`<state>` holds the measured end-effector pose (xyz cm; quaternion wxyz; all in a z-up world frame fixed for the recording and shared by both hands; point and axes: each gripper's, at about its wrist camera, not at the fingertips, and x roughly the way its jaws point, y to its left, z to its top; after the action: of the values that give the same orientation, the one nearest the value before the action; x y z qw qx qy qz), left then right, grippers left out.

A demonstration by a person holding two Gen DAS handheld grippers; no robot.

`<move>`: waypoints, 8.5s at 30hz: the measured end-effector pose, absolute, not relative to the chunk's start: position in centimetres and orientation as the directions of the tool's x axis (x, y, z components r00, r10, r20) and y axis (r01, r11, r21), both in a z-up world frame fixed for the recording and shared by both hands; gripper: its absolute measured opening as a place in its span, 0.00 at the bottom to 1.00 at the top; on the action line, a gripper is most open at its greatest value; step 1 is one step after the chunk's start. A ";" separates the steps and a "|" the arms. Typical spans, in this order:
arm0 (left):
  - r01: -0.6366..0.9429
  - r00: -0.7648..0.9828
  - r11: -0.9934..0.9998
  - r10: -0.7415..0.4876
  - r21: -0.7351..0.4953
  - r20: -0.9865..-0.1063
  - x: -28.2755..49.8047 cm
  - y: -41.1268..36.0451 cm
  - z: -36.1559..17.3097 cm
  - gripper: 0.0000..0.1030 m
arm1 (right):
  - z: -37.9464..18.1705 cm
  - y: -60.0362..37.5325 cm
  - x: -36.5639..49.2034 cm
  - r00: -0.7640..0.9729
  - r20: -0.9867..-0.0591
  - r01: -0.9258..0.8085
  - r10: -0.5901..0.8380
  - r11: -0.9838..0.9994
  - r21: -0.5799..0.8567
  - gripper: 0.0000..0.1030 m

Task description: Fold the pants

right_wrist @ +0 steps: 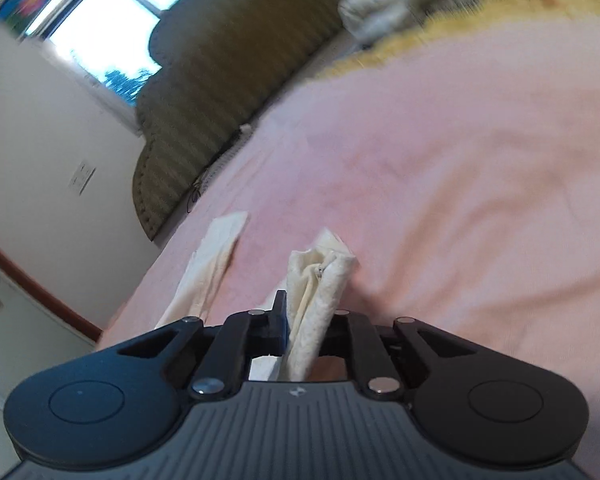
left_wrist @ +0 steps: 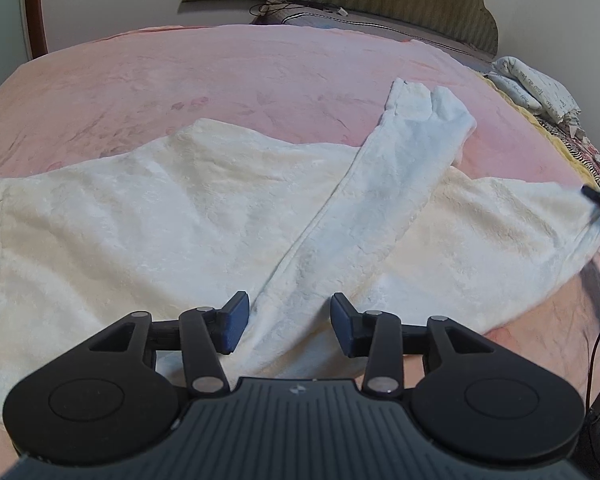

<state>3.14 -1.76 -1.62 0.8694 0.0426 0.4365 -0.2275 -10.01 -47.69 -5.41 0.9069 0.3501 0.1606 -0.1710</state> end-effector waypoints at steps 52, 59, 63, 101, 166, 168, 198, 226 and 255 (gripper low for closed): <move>0.458 0.507 0.881 -0.368 -0.118 -0.780 3.2 -2.8 -2.2 0.55 | -6.4 -46.1 -3.6 0.711 -0.673 0.414 -0.205 0.895 0.164 0.10; 0.462 0.489 0.873 -0.401 -0.160 -0.775 3.6 -2.4 -2.6 0.57 | 0.1 -39.2 6.5 0.803 -0.564 0.296 -0.192 0.950 0.097 0.23; 0.467 0.481 0.865 -0.421 -0.181 -0.769 3.8 -2.3 -2.7 0.60 | 0.8 -35.7 17.0 0.786 -0.605 0.231 -0.127 0.968 0.096 0.71; 0.555 0.485 0.829 -0.388 -0.067 -0.784 4.5 -6.2 -3.7 0.65 | -3.0 -50.9 1.6 0.916 -0.401 0.332 -0.004 0.569 0.752 0.11; 0.616 0.536 0.787 -0.377 0.045 -0.755 0.7 -7.3 -3.6 0.09 | -7.1 -52.1 -12.5 0.942 -0.303 0.332 -0.144 0.281 0.900 0.07; 0.615 0.538 0.788 -0.386 0.035 -0.750 0.8 -7.0 -3.1 0.09 | -8.3 -51.5 -13.5 0.927 -0.340 0.373 -0.160 0.274 0.887 0.07; 0.718 0.455 0.696 -0.486 -0.016 -0.747 -0.6 -4.5 -0.9 0.54 | -6.1 -50.3 -16.8 0.717 -0.535 0.696 -0.447 0.423 0.580 0.62; 0.430 0.497 0.902 -0.276 -0.042 -0.823 9.7 -8.7 -4.0 0.63 | -5.5 -40.8 2.1 0.656 -0.714 0.377 -0.244 0.926 0.030 0.85; 0.315 0.638 0.947 -0.165 0.059 -0.752 10.4 -10.3 -2.8 0.70 | -5.0 -25.0 3.4 0.710 -0.702 -0.073 0.058 0.997 0.009 0.94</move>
<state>10.41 -10.32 -2.82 0.9002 0.0926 0.4041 -0.1332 3.40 -24.96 -5.04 0.9245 -0.0097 0.3794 0.0353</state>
